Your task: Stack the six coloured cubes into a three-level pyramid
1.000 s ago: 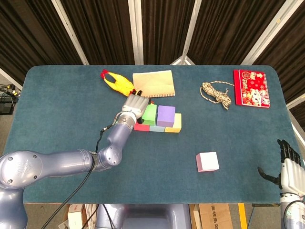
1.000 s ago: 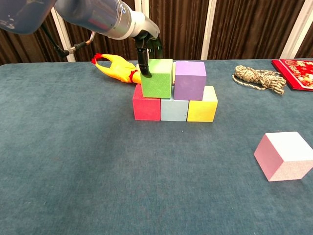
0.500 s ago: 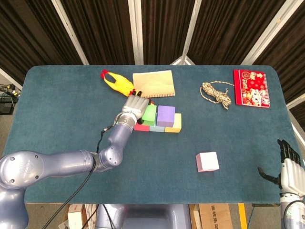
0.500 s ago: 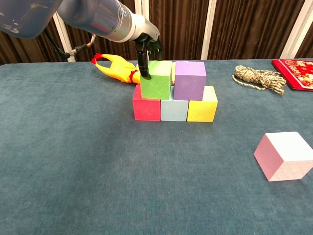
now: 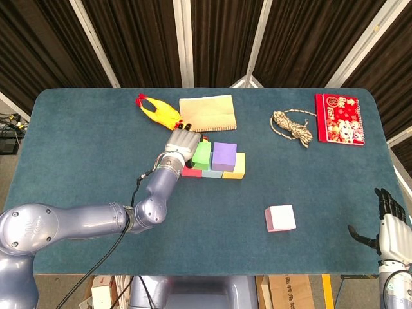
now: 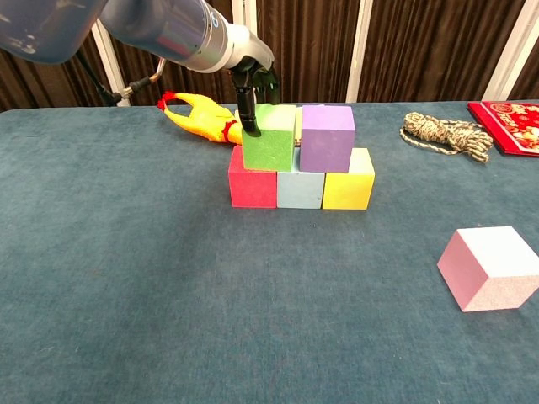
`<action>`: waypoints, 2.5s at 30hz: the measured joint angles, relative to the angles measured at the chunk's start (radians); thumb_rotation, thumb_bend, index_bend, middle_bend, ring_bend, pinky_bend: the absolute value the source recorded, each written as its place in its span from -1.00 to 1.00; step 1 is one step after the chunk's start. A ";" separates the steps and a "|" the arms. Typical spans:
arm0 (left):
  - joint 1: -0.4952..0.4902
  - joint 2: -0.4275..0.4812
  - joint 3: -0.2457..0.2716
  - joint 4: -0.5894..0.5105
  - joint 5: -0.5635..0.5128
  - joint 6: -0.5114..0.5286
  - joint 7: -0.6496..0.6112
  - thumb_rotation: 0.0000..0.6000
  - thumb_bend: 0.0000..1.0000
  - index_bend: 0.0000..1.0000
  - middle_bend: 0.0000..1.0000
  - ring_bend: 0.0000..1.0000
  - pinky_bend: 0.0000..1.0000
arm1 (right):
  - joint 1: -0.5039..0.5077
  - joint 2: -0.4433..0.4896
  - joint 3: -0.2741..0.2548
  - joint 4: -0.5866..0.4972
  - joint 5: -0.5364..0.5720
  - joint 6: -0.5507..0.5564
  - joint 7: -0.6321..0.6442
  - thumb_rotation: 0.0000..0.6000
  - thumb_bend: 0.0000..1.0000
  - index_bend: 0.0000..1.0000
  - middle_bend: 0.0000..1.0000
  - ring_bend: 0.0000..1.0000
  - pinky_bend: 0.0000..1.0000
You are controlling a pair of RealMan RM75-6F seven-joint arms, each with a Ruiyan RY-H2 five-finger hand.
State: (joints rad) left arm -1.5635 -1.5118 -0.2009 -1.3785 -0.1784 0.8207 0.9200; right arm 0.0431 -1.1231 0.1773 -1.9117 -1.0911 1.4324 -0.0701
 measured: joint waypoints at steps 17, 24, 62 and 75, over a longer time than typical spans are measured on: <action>-0.003 0.018 -0.024 -0.025 -0.051 0.018 0.039 1.00 -0.24 -0.60 -0.68 -1.00 -1.00 | 0.001 -0.001 0.001 0.001 0.003 -0.001 0.000 1.00 -0.50 -0.87 -0.95 -1.00 -1.00; -0.002 0.021 -0.032 -0.032 -0.058 0.024 0.049 1.00 -0.28 -0.60 -0.67 -1.00 -1.00 | 0.001 0.000 0.001 0.000 0.004 -0.001 -0.002 1.00 -0.50 -0.87 -0.95 -1.00 -1.00; 0.019 -0.022 -0.056 -0.004 -0.021 0.059 0.088 1.00 -0.28 -0.54 -0.59 -1.00 -1.00 | 0.006 0.004 0.004 0.002 0.018 -0.015 0.008 1.00 -0.50 -0.87 -0.95 -1.00 -1.00; 0.028 -0.031 -0.073 0.000 0.014 0.066 0.087 1.00 -0.24 -0.45 -0.46 -0.99 -1.00 | 0.007 0.002 0.007 0.004 0.021 -0.014 0.013 1.00 -0.50 -0.87 -0.95 -1.00 -1.00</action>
State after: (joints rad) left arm -1.5360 -1.5429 -0.2736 -1.3783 -0.1646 0.8863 1.0072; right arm 0.0497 -1.1209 0.1842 -1.9081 -1.0699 1.4182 -0.0575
